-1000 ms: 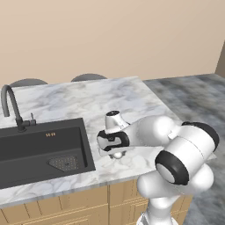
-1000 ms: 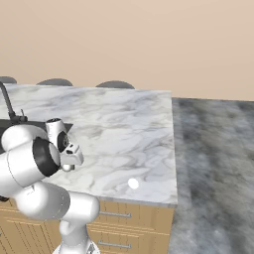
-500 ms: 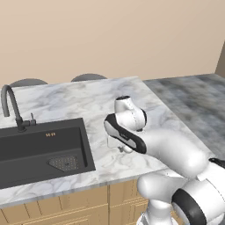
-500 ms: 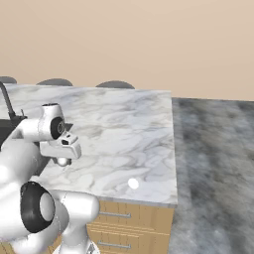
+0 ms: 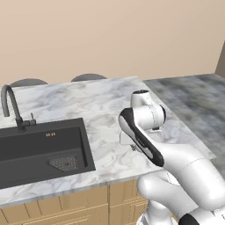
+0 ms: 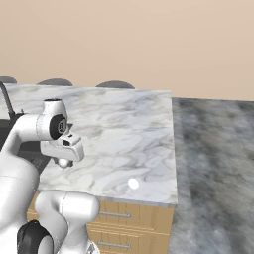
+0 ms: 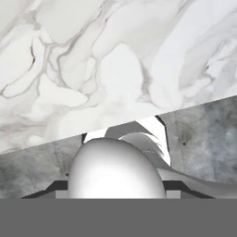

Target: Gather the eggs and milk located in the vicinity of the sink area and place them right next to the bowl.

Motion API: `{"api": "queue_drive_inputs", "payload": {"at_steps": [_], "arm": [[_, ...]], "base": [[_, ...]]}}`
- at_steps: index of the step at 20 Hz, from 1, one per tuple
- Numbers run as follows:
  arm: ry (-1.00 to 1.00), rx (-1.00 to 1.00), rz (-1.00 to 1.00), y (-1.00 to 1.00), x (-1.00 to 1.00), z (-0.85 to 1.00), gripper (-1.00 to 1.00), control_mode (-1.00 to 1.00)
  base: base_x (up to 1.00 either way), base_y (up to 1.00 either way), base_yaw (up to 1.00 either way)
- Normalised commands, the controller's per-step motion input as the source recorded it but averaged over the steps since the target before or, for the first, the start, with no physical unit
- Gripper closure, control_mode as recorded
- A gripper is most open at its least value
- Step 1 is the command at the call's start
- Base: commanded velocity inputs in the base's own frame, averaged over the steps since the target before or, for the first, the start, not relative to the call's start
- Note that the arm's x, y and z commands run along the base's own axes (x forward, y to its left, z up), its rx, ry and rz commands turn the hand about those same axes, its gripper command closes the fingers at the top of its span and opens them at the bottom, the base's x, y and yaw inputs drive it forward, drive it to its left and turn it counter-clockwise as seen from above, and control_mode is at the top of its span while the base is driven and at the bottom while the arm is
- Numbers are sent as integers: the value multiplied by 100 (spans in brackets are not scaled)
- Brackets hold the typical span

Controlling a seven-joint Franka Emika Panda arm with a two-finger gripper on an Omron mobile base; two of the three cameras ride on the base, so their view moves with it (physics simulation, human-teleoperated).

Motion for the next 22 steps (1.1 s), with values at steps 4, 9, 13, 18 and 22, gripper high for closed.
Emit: {"api": "queue_drive_inputs", "payload": {"at_steps": [4, 9, 13, 18, 22], "arm": [[0, 0, 0, 0, 0, 0, 100, -100], [0, 0, 0, 0, -1, 0, 100, -100], [0, 0, 0, 0, 0, 0, 100, 100], [0, 0, 0, 0, 0, 0, 100, 100], [0, 0, 0, 0, 0, 0, 100, 100]], "base": [[0, 0, 0], [0, 0, 0], [-21, 42, 0], [-17, 100, -3], [0, 100, -3]]}}
